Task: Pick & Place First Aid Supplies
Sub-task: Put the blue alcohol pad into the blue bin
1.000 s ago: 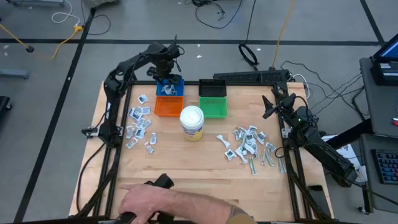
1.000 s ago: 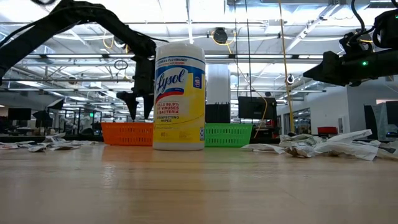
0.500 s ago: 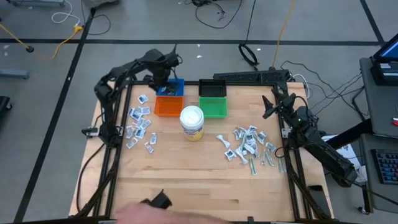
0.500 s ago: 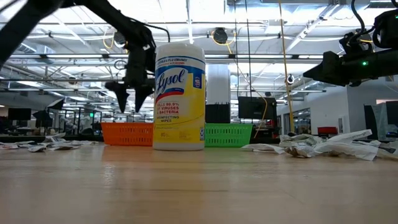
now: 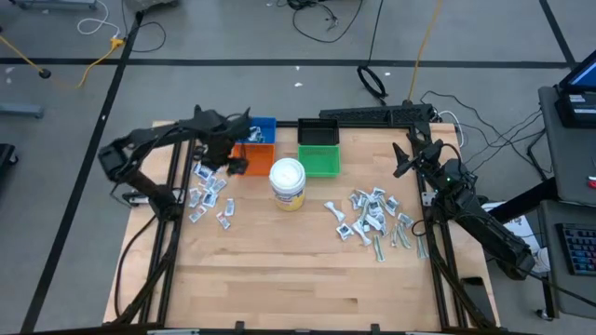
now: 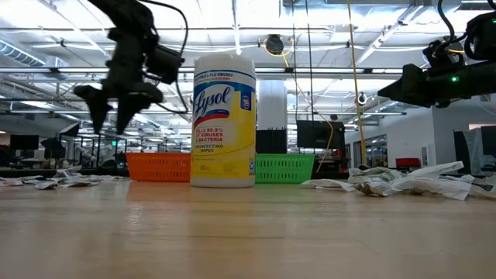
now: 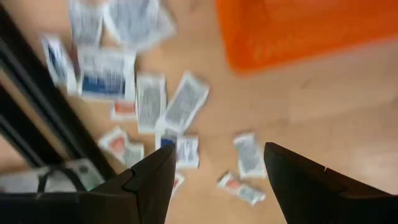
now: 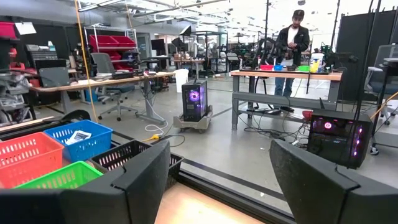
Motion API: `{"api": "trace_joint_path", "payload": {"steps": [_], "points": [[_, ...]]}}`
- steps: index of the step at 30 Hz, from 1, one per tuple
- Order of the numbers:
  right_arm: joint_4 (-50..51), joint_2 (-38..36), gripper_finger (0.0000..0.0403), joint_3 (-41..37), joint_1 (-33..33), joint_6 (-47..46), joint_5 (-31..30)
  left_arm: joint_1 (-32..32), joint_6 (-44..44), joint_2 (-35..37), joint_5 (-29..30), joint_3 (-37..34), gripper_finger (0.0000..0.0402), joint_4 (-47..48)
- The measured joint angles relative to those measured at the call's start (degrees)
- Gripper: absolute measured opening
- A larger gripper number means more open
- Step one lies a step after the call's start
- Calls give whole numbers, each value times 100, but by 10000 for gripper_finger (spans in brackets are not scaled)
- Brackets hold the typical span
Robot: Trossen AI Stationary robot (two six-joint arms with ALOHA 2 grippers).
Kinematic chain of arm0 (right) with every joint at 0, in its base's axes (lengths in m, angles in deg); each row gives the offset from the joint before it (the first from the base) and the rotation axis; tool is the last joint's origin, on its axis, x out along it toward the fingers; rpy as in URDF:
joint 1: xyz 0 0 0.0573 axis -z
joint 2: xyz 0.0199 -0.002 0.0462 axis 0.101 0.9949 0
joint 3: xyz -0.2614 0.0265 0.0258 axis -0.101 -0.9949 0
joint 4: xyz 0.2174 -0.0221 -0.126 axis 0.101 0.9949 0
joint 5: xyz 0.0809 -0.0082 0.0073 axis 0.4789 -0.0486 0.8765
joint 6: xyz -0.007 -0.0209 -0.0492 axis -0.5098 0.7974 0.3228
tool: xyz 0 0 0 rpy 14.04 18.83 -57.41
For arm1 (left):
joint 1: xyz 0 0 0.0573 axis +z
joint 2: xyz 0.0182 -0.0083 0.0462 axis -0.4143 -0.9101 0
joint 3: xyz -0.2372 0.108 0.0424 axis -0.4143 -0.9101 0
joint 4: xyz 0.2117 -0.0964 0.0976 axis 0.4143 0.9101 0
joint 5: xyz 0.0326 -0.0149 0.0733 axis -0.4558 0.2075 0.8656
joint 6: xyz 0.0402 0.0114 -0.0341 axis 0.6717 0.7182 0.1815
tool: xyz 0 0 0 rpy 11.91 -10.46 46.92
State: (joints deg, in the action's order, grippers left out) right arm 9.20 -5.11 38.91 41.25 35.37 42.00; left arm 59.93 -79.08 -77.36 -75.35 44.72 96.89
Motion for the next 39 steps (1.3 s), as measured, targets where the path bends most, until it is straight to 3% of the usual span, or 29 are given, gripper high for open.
{"api": "trace_joint_path", "payload": {"steps": [11,27,36,39], "points": [[0,-1,271,0,-1,0,0,-514,-532,1107,-241,-1278,251,-77],[0,0,271,-1,-1,-1,0,-572,-524,1123,-248,-2745,251,-1759],[0,1,270,1,-2,1,0,-572,-480,1125,-256,-3098,249,-2481],[0,0,273,1,-1,0,0,-572,-482,1125,-244,-3111,227,-2487]]}}
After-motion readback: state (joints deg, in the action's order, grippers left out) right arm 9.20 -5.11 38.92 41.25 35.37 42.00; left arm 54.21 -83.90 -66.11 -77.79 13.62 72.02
